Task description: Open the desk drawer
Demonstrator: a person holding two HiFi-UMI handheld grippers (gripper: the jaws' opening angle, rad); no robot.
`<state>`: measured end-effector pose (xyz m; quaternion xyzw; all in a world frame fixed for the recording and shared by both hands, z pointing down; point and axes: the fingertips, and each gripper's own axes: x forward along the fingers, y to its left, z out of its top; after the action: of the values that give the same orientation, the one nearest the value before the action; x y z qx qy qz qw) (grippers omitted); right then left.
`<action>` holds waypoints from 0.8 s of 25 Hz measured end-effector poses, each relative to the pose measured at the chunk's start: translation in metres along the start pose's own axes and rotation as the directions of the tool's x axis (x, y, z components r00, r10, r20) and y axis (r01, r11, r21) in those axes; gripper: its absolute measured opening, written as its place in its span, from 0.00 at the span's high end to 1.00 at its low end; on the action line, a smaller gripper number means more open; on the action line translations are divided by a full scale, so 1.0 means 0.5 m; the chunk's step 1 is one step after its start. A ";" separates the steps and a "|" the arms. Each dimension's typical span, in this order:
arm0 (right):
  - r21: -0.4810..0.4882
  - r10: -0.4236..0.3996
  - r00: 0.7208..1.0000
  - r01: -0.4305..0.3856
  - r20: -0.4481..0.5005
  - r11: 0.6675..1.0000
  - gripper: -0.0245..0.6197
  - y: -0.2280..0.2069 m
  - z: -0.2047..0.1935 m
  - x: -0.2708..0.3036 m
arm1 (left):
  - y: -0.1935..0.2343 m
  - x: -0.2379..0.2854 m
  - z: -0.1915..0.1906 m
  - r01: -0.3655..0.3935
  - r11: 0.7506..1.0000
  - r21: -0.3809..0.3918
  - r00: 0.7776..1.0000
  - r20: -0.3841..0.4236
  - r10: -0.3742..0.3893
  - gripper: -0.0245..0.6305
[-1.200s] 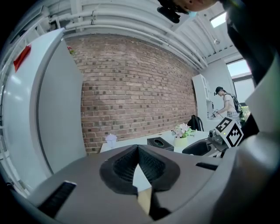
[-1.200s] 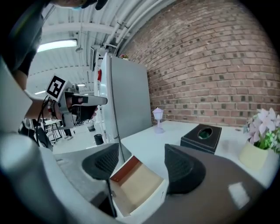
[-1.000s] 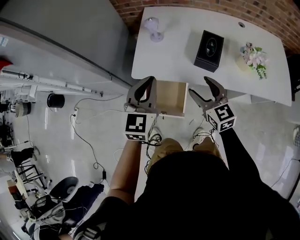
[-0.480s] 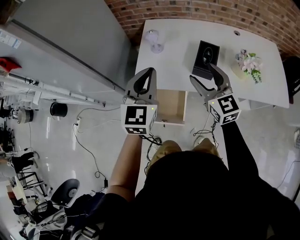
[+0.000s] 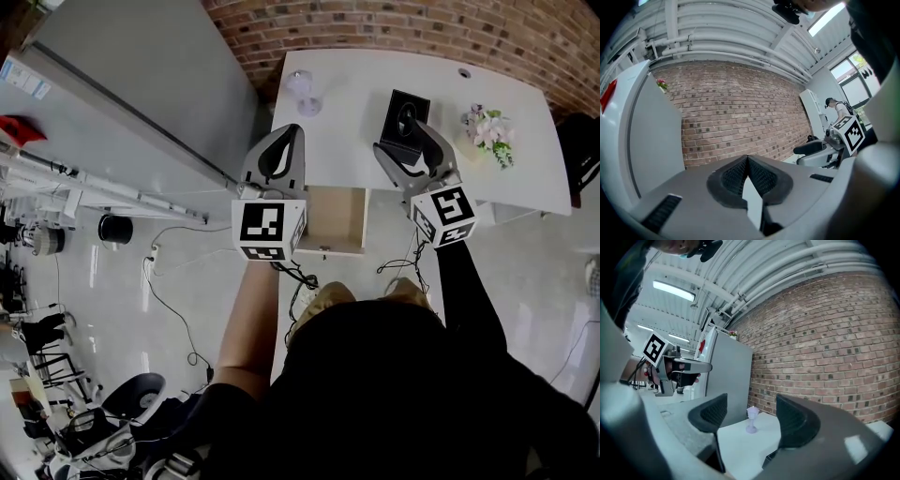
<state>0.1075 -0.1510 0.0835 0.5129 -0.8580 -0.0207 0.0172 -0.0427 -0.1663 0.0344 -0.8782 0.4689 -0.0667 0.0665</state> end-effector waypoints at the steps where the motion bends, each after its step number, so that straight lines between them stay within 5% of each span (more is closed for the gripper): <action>1: -0.005 -0.001 1.000 0.001 0.002 1.000 0.46 0.001 0.003 -0.001 | -0.002 0.001 0.002 0.003 1.000 -0.001 1.000 0.003 -0.003 0.95; 14: -0.023 -0.027 0.999 0.027 0.018 0.999 0.47 -0.003 0.014 -0.012 | -0.019 -0.003 0.007 0.018 1.000 0.002 1.000 0.009 -0.018 0.95; 20: -0.126 -0.025 1.000 0.023 -0.010 0.992 0.47 0.015 0.015 -0.017 | -0.032 -0.009 0.012 0.034 0.999 -0.003 0.999 0.013 -0.034 0.95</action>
<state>0.1048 -0.1397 0.0763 0.5211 -0.8488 -0.0717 0.0543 -0.0309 -0.1536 0.0309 -0.8866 0.4535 -0.0614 0.0667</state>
